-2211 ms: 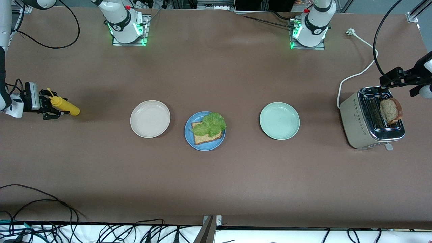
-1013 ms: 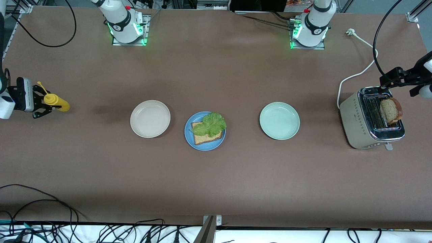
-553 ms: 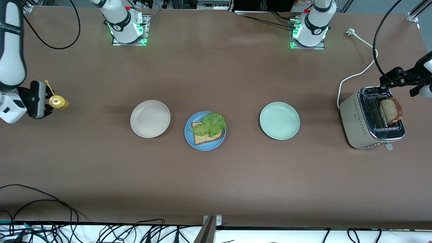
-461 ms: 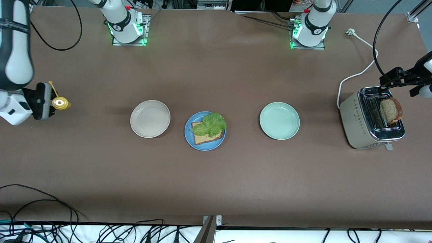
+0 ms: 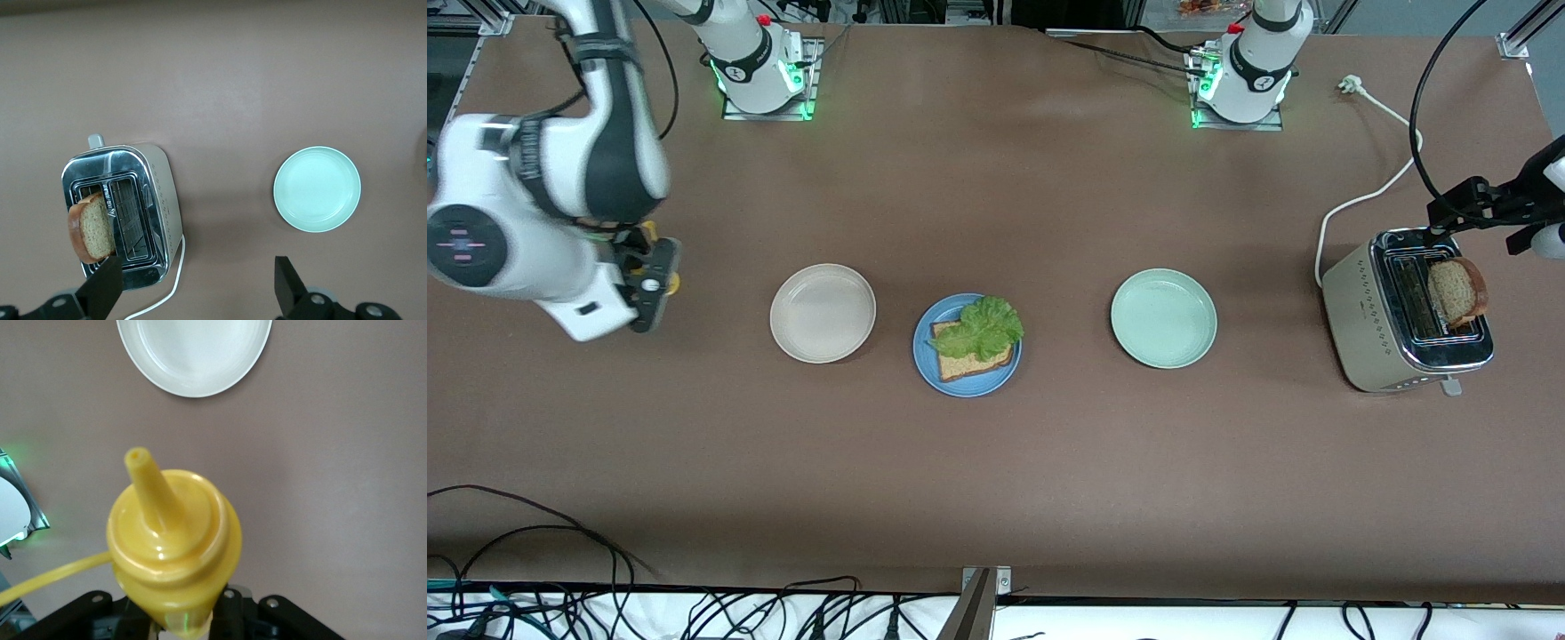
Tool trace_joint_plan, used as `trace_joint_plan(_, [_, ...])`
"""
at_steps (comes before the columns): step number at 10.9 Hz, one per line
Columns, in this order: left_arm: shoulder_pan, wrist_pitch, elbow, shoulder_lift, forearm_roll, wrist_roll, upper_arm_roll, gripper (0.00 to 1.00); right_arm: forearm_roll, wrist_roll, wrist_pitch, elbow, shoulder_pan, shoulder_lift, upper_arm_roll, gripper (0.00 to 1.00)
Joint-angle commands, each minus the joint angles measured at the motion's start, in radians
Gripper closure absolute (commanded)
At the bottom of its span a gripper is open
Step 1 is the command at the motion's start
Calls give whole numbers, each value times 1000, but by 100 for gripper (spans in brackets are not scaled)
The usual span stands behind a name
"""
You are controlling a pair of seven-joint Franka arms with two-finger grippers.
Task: Make sandwich in blue plate with both arms
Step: 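Carry the mustard bottle over the blue plate with the right gripper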
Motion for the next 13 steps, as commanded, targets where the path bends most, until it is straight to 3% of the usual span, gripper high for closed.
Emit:
trace_joint_plan(1, [-3,-16,19,5,19,-5,1,0,-134,236,-104,115,214,86,-13,76])
trace_joint_plan(3, [-2,-16,19,6,19,-7,1,0,-232,346,-194,204,317,183,-12,76])
trace_joint_plan(5, [0,-16,19,5,19,-5,1,0,-260,404,-253,342,371,321,-10,76])
trace_joint_plan(10, [0,-16,19,6,19,-5,1,0,-531,518,-287,537,498,621,-16,76])
trace_joint_plan(13, [3,-16,19,6,19,-5,1,0,-583,538,-281,614,558,749,-18,76])
